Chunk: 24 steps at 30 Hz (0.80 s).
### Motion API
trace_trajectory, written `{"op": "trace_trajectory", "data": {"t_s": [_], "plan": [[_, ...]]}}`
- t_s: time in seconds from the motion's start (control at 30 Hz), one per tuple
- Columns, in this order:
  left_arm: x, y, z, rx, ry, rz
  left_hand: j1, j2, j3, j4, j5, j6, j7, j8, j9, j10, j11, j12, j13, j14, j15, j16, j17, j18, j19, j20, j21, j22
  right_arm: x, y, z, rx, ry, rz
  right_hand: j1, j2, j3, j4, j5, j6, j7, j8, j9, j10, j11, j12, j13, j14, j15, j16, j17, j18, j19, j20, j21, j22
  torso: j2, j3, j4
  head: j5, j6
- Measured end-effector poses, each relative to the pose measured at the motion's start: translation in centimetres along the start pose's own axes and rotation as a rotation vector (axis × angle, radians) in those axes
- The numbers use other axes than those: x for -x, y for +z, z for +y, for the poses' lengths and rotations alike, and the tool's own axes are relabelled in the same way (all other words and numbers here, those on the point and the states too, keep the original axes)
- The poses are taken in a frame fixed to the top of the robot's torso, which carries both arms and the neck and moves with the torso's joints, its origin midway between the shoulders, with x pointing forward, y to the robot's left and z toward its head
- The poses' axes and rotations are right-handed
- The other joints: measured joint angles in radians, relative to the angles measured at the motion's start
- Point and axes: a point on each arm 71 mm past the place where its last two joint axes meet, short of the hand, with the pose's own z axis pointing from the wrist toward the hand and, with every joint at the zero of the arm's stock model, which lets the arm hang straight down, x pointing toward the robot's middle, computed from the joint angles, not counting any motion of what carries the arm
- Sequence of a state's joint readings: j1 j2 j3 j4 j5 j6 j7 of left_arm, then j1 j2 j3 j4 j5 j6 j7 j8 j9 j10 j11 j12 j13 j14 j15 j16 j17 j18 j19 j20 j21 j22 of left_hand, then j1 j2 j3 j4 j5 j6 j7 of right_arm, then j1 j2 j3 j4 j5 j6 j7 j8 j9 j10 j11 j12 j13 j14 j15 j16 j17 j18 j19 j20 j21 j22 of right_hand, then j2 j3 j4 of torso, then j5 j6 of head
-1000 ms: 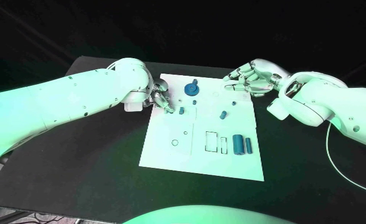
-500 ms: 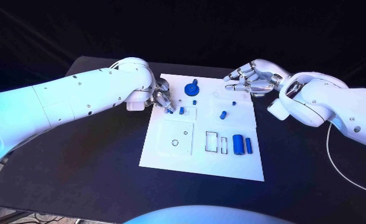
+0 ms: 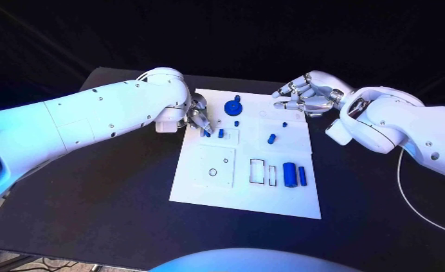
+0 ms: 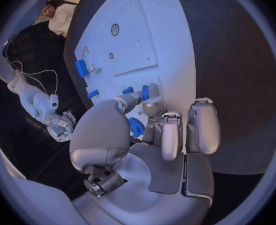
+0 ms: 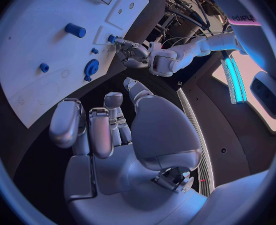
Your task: Assemble the parts on the task board
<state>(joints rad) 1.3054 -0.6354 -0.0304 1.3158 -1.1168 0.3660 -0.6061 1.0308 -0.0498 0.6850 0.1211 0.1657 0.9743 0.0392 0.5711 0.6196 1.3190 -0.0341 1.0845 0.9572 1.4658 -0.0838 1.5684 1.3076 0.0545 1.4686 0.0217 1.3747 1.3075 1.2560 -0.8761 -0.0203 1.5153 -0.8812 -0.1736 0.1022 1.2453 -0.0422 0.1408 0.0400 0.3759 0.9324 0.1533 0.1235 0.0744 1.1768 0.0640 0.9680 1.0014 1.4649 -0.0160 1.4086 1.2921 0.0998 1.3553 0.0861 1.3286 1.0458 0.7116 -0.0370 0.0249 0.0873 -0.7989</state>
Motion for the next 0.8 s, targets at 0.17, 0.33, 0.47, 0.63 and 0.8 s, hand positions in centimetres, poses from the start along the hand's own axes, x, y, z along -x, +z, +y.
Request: {"op": "trace_trajectory", "data": {"t_s": [0.17,0.33,0.47,0.63,0.8], "plan": [[-0.08,0.05,-0.13,-0.001,0.001,0.002,-0.019,0.010,0.003,0.000,-0.001,0.011,-0.004,-0.006,-0.008,0.007,-0.003,0.008,0.013,0.000,0.000,0.000,0.000,0.000,0.000,0.000,0.006,0.000,0.00,-0.01,0.00,0.000,0.000,0.000,0.000,0.000,0.000,0.000,0.008,0.000,0.000,0.000,-0.001,0.000,0.000,0.000,-0.001,0.000,0.000,0.000,0.000,0.000,0.000,0.000,0.000,0.000,0.000,-0.0004,0.0001,-0.001,0.000],[-0.14,0.10,-0.17,0.000,0.001,0.003,-0.053,0.003,-0.015,0.002,-0.001,0.027,-0.009,-0.006,-0.016,0.014,-0.004,0.019,0.026,0.000,0.000,0.000,0.000,0.000,0.000,0.000,0.006,0.000,0.01,-0.01,-0.01,0.000,0.000,0.000,0.000,0.000,0.000,0.000,0.008,0.000,0.000,0.000,-0.001,0.000,0.000,0.000,-0.001,0.000,0.000,0.000,0.000,0.000,0.000,0.000,0.000,0.000,0.000,-0.0006,0.0004,-0.002,-0.002],[-0.19,0.17,-0.08,0.003,0.001,0.004,-0.087,-0.013,-0.071,0.033,-0.001,0.043,-0.015,-0.012,-0.024,0.016,-0.005,0.019,0.031,0.000,0.000,0.000,0.000,0.000,0.000,0.000,0.006,0.000,0.01,-0.01,-0.01,0.000,0.000,0.000,0.000,0.000,0.000,0.000,0.013,0.000,0.000,0.000,-0.001,0.000,0.000,0.000,-0.001,0.000,0.000,0.000,0.000,0.000,0.000,0.000,-0.003,-0.001,0.000,-0.0006,0.0008,-0.002,-0.002],[-0.32,0.25,-0.09,0.003,0.001,0.006,-0.109,-0.025,-0.154,0.060,-0.004,0.048,-0.016,-0.016,-0.035,0.016,-0.005,0.023,0.036,0.000,0.000,0.000,0.000,0.000,0.000,0.000,0.006,0.000,0.02,-0.01,-0.02,0.000,0.000,0.000,0.000,0.000,0.000,0.000,0.013,0.000,0.000,0.000,-0.001,0.000,0.000,0.000,-0.001,0.000,0.000,0.000,0.000,0.000,0.000,0.000,-0.004,-0.001,0.000,-0.0002,0.0007,-0.002,-0.003],[-0.32,0.24,-0.07,0.004,0.001,0.006,-0.109,-0.025,-0.187,0.064,-0.004,0.050,-0.014,-0.021,-0.040,0.016,-0.005,0.023,0.038,0.000,0.000,0.000,0.000,0.000,0.000,0.000,0.006,0.000,0.02,0.00,-0.02,0.000,0.000,0.000,0.000,0.000,0.000,0.000,0.013,0.000,0.000,0.000,-0.001,0.000,0.000,0.000,-0.001,0.000,0.000,0.000,0.000,0.000,0.000,0.000,-0.004,-0.001,0.000,0.0000,0.0003,-0.003,-0.004]]}}
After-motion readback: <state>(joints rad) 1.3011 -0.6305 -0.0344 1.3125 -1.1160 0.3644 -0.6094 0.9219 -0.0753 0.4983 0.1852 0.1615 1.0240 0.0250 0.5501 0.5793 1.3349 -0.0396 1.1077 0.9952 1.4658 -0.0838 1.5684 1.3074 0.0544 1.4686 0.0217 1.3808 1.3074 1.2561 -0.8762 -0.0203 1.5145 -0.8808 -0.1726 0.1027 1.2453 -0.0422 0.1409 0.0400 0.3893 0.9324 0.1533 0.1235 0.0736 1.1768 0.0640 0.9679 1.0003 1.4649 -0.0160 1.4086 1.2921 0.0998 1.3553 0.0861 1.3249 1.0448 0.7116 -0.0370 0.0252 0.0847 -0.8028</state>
